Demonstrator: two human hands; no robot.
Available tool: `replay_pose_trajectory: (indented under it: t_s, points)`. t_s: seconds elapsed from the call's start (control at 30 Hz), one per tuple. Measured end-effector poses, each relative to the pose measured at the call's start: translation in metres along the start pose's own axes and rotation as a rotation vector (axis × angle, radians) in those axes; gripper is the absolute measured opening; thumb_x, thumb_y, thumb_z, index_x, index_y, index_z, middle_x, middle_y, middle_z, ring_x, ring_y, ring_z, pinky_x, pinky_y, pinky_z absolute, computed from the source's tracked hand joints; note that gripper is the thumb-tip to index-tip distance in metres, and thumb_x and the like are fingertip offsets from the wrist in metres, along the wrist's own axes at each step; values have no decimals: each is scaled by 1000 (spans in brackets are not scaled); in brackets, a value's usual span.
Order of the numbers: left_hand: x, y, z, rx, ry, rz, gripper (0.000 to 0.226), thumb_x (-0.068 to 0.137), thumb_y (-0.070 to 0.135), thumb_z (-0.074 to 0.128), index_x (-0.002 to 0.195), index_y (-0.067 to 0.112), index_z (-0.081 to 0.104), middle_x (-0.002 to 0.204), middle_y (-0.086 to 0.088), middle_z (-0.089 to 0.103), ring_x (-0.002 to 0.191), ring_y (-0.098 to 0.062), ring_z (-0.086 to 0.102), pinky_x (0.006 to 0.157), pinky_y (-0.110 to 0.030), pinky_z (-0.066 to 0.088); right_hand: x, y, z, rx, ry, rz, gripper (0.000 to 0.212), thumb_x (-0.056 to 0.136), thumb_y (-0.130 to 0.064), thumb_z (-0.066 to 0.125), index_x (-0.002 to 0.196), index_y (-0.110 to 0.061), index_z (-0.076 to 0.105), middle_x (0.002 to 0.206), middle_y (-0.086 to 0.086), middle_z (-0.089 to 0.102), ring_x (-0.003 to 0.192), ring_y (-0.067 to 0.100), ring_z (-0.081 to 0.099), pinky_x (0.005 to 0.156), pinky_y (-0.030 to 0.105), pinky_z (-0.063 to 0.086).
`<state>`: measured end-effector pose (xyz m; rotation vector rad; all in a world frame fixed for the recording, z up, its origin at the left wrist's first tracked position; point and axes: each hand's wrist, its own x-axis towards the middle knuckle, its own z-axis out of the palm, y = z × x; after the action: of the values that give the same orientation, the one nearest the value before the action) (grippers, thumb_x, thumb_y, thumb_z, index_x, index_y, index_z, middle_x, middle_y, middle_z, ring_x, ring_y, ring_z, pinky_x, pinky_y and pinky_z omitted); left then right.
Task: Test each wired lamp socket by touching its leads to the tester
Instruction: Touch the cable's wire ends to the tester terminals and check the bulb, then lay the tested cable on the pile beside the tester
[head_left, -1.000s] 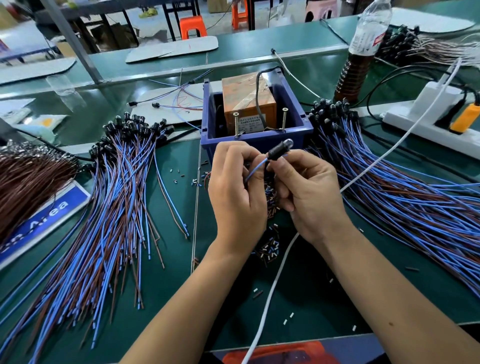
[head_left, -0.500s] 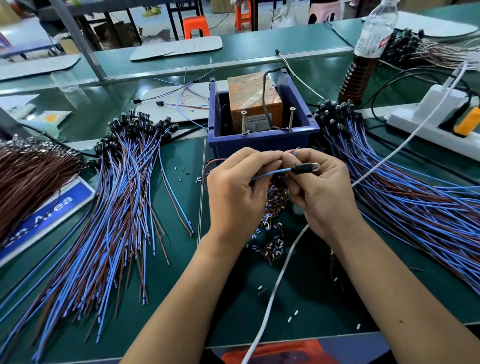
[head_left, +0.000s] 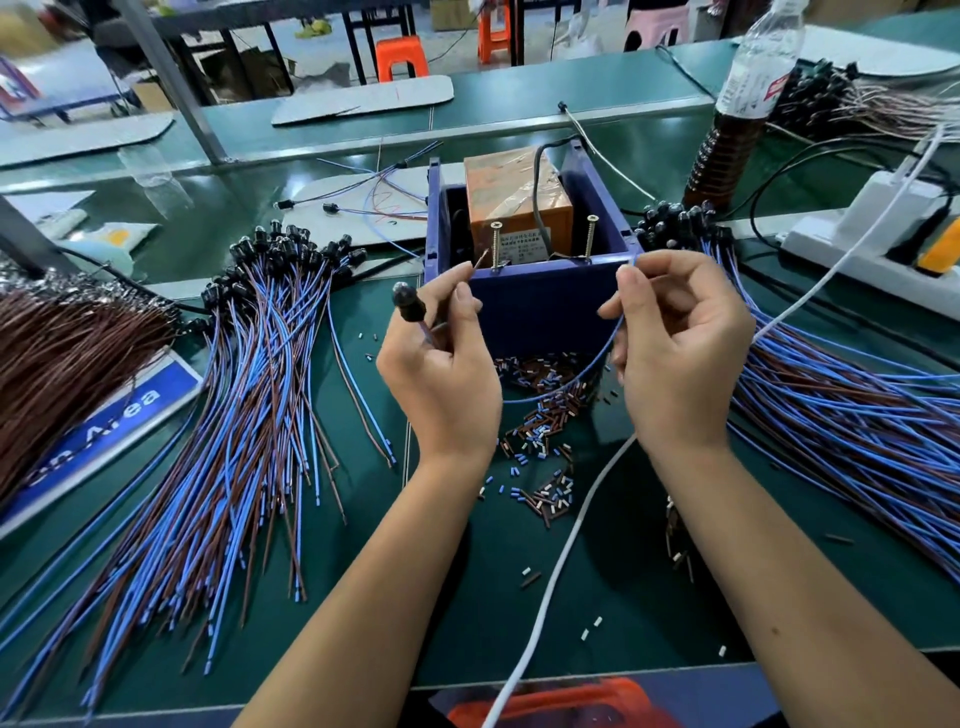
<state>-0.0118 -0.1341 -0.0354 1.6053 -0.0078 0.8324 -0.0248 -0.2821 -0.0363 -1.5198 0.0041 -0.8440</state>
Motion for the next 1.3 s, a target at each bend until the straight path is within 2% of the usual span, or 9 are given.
replay_pose_trajectory:
  t_s: [0.1,0.23,0.4,0.57,0.67,0.83,1.03,1.2,1.3]
  points:
    - [0,0,1,-31,-19,-5,20,101,4,61,113,4,76,92,-10,74,84,-18,69,74,-28,53,10,-1,3,-212,111,-141,11,101,-17,65,98,-10,74,75,-6,71,65,9,70,63,25,54]
    - [-2,-1,2,-26,-43,18,19,102,5,61,113,6,76,93,-7,75,84,-13,70,76,-25,54,13,0,9,-314,90,-217,16,100,-18,66,97,-10,79,78,-5,73,70,10,71,65,30,58]
    - [-1,-2,3,-38,-44,9,19,101,6,61,112,6,77,95,-8,75,87,-18,71,80,-28,55,11,0,12,-335,48,-269,16,101,-16,67,101,-10,81,82,-4,76,73,10,72,67,34,59]
    - [-1,0,2,-8,-40,19,19,101,5,60,112,5,76,93,-10,75,87,-19,70,78,-26,54,11,0,10,-336,36,-275,16,102,-16,66,102,-9,81,83,-4,76,74,9,73,66,36,60]
    - [-1,3,2,9,-32,34,19,100,2,60,110,3,76,93,-11,75,85,-20,71,77,-20,51,9,-1,8,-342,29,-300,15,102,-13,66,101,-8,80,78,-2,75,69,10,71,62,37,58]
    - [-2,5,1,23,-37,42,19,99,0,60,110,3,76,91,-11,74,82,-17,69,75,-16,49,8,-3,7,-351,22,-308,15,102,-12,66,103,-7,80,78,-3,74,69,7,70,63,31,57]
    - [-1,4,0,28,-41,41,19,100,1,60,110,4,76,92,-8,75,83,-13,70,76,-23,53,8,-1,5,-324,18,-279,16,103,-15,65,104,-8,79,79,-3,74,72,6,71,66,32,59]
    - [-2,2,-3,20,0,30,18,99,5,60,106,8,77,87,-7,73,79,-18,68,74,-32,54,0,0,-3,-265,67,-194,12,103,-17,64,101,-11,75,76,-10,71,71,8,72,66,28,58]
    - [-7,8,0,33,-72,36,18,99,5,61,105,9,78,86,-6,73,76,-19,67,72,-31,52,-6,-3,-11,-224,93,-153,9,103,-16,64,107,-11,71,75,-8,71,71,11,72,66,24,55]
